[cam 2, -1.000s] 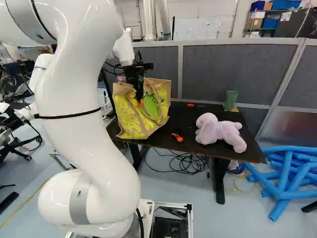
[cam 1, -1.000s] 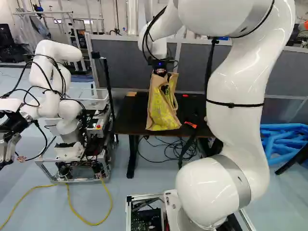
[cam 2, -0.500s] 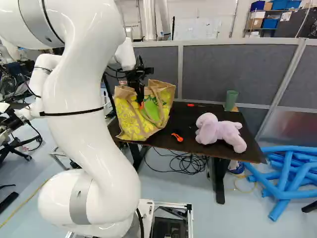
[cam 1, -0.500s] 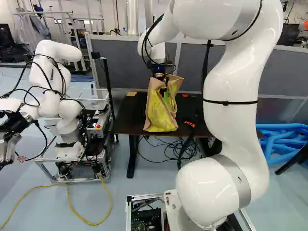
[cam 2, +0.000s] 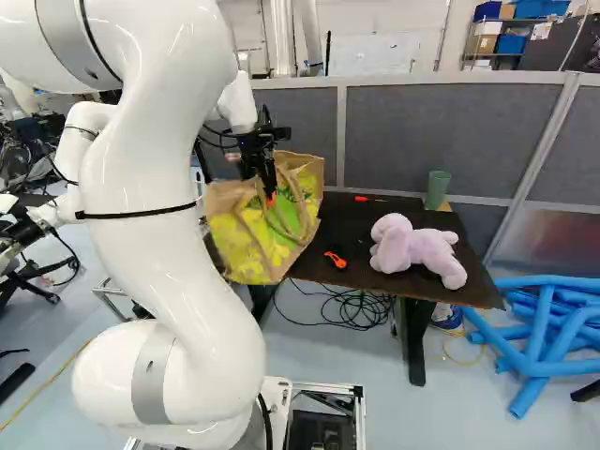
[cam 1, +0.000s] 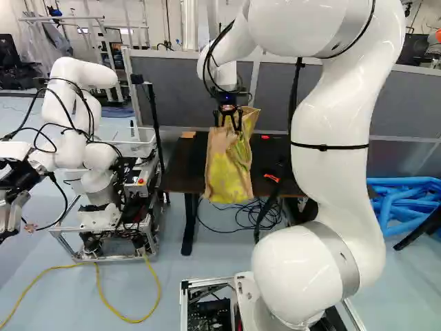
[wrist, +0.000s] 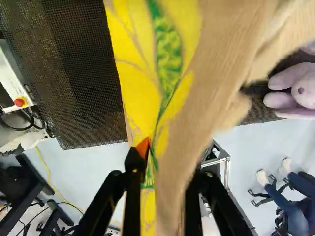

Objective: Pick up the bag on the ground and place it on the table

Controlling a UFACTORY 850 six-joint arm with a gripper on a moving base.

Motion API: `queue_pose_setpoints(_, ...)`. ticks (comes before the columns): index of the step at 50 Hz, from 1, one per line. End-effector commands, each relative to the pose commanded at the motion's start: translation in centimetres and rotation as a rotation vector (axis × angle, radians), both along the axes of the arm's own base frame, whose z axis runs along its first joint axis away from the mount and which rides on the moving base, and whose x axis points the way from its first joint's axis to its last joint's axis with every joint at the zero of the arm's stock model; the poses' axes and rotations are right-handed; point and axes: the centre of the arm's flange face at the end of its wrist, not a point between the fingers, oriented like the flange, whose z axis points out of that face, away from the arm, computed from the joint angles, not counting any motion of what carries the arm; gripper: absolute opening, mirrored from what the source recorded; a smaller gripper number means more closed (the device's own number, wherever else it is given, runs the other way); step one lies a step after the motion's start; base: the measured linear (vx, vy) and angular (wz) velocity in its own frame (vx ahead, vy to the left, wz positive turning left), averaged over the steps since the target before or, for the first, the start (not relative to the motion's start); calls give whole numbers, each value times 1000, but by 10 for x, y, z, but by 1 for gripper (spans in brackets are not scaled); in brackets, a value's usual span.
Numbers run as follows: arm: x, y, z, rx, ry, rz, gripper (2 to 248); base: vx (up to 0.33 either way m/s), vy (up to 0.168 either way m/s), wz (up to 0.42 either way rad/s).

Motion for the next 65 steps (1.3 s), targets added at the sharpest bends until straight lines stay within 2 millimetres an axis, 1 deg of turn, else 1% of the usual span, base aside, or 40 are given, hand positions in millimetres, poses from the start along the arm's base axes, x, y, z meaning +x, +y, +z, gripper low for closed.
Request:
queue_pose_setpoints(1, 0, 0, 0, 0, 0, 0, 81, 0, 0, 0)
queue_pose_setpoints(2, 0, 0, 0, 0, 0, 0, 116, 0, 0, 0)
queue_pose_setpoints(6, 0, 0, 0, 0, 0, 0, 116, 0, 0, 0)
queue_pose_setpoints(7, 0, 0, 0, 0, 0, 0, 151, 0, 0, 0)
queue_pose_setpoints(12, 0, 0, 0, 0, 0, 0, 151, 0, 0, 0)
queue_pose_setpoints(13, 0, 0, 0, 0, 0, 0, 186, 0, 0, 0)
queue_pose_setpoints(17, 0, 0, 0, 0, 0, 0, 186, 0, 0, 0)
queue_pose_setpoints(18, 0, 0, 0, 0, 0, 0, 222, 0, 0, 0)
queue_pose_setpoints(22, 0, 0, 0, 0, 0, 0, 222, 0, 0, 0)
queue_pose_setpoints(23, 0, 0, 0, 0, 0, 0, 247, 0, 0, 0)
queue_pose_setpoints(43, 0, 0, 0, 0, 0, 0, 247, 0, 0, 0)
queue_pose_setpoints(48, -2, 0, 4, 1, -6, 0, 247, 0, 0, 0)
queue_pose_setpoints(56, -12, -1, 15, 3, -18, 2, 247, 0, 0, 0)
queue_pose_setpoints(65, -32, -3, 29, 0, -11, 1, 247, 0, 0, 0)
